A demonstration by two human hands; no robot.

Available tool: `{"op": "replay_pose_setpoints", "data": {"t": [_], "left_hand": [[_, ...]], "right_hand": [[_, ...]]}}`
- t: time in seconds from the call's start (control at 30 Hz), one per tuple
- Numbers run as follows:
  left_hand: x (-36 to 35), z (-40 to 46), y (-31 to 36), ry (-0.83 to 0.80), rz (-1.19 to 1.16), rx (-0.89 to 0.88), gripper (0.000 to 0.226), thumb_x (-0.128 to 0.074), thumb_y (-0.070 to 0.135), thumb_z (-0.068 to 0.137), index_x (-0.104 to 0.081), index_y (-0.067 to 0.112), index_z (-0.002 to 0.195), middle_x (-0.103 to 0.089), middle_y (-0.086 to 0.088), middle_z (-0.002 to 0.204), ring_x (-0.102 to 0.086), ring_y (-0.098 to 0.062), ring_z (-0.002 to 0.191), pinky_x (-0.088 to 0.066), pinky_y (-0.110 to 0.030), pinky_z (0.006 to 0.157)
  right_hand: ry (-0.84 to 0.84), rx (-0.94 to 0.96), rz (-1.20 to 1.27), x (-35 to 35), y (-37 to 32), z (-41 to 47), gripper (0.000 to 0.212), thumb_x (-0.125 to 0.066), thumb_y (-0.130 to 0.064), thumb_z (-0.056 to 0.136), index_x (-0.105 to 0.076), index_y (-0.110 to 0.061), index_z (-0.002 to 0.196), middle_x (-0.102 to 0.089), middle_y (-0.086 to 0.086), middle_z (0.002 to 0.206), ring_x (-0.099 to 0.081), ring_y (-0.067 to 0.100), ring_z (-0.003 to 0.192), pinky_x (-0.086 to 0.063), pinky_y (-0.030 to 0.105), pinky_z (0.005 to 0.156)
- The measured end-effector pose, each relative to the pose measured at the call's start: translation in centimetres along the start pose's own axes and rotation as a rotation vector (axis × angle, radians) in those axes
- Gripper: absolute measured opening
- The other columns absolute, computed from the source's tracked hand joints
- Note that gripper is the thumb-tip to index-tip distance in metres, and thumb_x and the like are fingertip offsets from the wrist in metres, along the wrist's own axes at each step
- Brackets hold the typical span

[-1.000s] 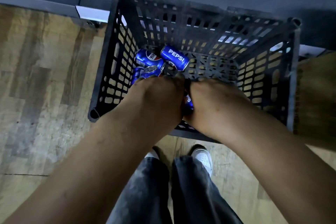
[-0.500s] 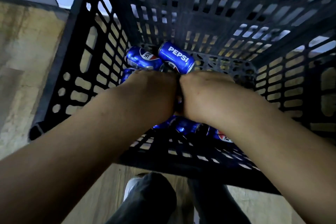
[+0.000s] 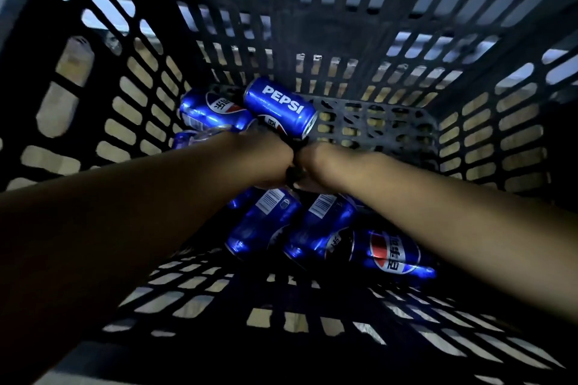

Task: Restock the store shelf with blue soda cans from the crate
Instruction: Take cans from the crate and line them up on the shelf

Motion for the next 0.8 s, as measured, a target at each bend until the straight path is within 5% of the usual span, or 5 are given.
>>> {"op": "replay_pose_setpoints", "data": {"t": [0.1, 0.23, 0.37, 0.57, 0.8], "left_hand": [[-0.9, -0.1, 0.9, -0.036, -0.09, -0.072, 0.035, -0.038, 0.031, 0.097, -0.057, 0.015, 0.122, -0.058, -0.011, 0.124, -0.055, -0.03, 0.112, -0.044, -0.035, 0.09], [-1.9, -0.6, 0.9, 0.01, -0.19, -0.115, 0.037, -0.03, 0.033, 0.099, -0.057, 0.014, 0.116, -0.058, -0.01, 0.123, -0.053, -0.029, 0.114, -0.037, -0.038, 0.103], [-2.1, -0.8, 0.7, 0.036, -0.227, -0.181, 0.043, -0.033, 0.049, 0.096, -0.053, 0.026, 0.125, -0.053, 0.001, 0.135, -0.046, -0.022, 0.124, -0.031, -0.037, 0.106], [-2.4, -1.7, 1.5, -0.006, -0.121, -0.189, 0.082, -0.062, 0.07, 0.067, -0.044, 0.026, 0.134, -0.045, 0.001, 0.141, -0.042, -0.022, 0.128, -0.03, -0.036, 0.106], [-2.4, -1.5, 1.5, -0.03, -0.138, -0.143, 0.085, -0.065, 0.07, 0.065, -0.046, 0.019, 0.131, -0.052, -0.002, 0.132, -0.049, -0.024, 0.119, -0.036, -0.034, 0.098]], "right_hand": [[0.008, -0.073, 0.092, -1.9, 1.7, -0.1, 0.026, -0.054, -0.022, 0.092, -0.059, -0.013, 0.116, -0.06, 0.011, 0.116, -0.057, 0.027, 0.106, -0.039, 0.027, 0.074], [0.115, -0.028, 0.13, -2.5, 1.1, -1.3, 0.034, -0.046, -0.027, 0.095, -0.055, -0.012, 0.124, -0.055, 0.013, 0.13, -0.048, 0.027, 0.122, -0.033, 0.031, 0.097], [0.143, -0.021, 0.169, -2.4, 0.8, -1.6, 0.038, -0.041, -0.031, 0.097, -0.051, -0.011, 0.128, -0.053, 0.012, 0.134, -0.045, 0.026, 0.126, -0.027, 0.03, 0.1], [0.062, -0.025, 0.107, -3.1, 0.9, -1.1, 0.032, -0.041, -0.031, 0.097, -0.06, -0.013, 0.116, -0.059, 0.01, 0.126, -0.051, 0.023, 0.119, -0.027, 0.03, 0.1], [-0.223, -0.11, 0.048, -4.2, 1.4, 0.0, 0.037, -0.039, -0.042, 0.098, -0.054, -0.017, 0.121, -0.057, 0.007, 0.122, -0.051, 0.025, 0.114, -0.034, 0.03, 0.092]]}}
Point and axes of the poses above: each hand's wrist, its own z-axis towards the middle knuckle, its own x-axis out of the back of the hand, y = z × x, the point moved 7 cm from there along z, towards the middle knuckle
